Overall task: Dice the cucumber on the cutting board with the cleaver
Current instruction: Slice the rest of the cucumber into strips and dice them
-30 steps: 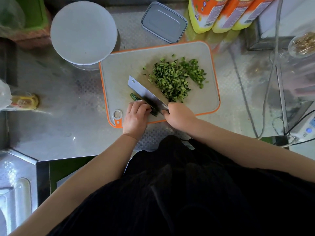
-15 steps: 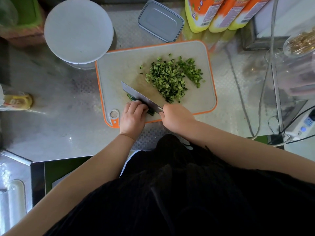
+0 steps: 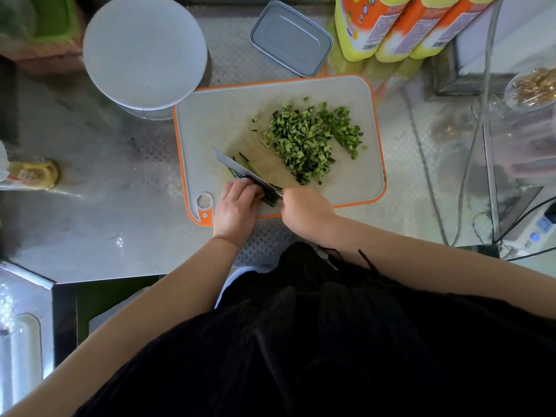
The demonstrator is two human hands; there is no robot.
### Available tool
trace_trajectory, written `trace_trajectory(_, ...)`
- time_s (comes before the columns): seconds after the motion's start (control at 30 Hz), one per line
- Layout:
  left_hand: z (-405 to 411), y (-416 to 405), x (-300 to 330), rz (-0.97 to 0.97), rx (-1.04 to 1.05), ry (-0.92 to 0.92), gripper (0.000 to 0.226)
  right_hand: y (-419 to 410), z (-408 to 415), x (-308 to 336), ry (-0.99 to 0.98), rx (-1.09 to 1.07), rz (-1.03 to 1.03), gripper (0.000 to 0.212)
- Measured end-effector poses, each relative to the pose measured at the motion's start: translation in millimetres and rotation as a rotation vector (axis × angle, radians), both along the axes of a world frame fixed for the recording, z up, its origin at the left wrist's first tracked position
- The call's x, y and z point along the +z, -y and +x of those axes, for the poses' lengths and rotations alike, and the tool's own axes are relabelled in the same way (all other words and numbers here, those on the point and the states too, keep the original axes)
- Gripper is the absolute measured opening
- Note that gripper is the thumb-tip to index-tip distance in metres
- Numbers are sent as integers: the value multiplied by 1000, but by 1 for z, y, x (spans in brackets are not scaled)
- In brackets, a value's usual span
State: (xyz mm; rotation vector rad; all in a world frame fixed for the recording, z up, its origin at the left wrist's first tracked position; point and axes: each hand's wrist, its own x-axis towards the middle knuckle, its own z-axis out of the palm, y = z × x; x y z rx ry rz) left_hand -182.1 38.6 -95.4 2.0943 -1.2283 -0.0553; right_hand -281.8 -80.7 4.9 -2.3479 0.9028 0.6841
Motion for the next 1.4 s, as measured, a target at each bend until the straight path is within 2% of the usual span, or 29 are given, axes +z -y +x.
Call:
trace_trajectory(0.3,-2,-1,3,20,13,21,15,25,-2,-6,26,-171,190,28)
trace_trajectory(0.57,-3,-3,0,29,-5,21,9,12,-10,2,93,-57,9,31)
trace_trajectory(0.87,-2,-3,1,59,-35,18,20,6,-10,4,45,-43,17,26)
trace_trajectory(1.07,-2,-3,3,78,-28,8,15,5,-6,8,31,-21,24,24)
trace_trajectory(1.23,-3,-3,3,75,-20,5,16,5,-1,11,-11,7,10,9)
trace_trajectory(1.4,-3,-2,3,76,-14,-8,21,2,-3,10,2,13,-2,11)
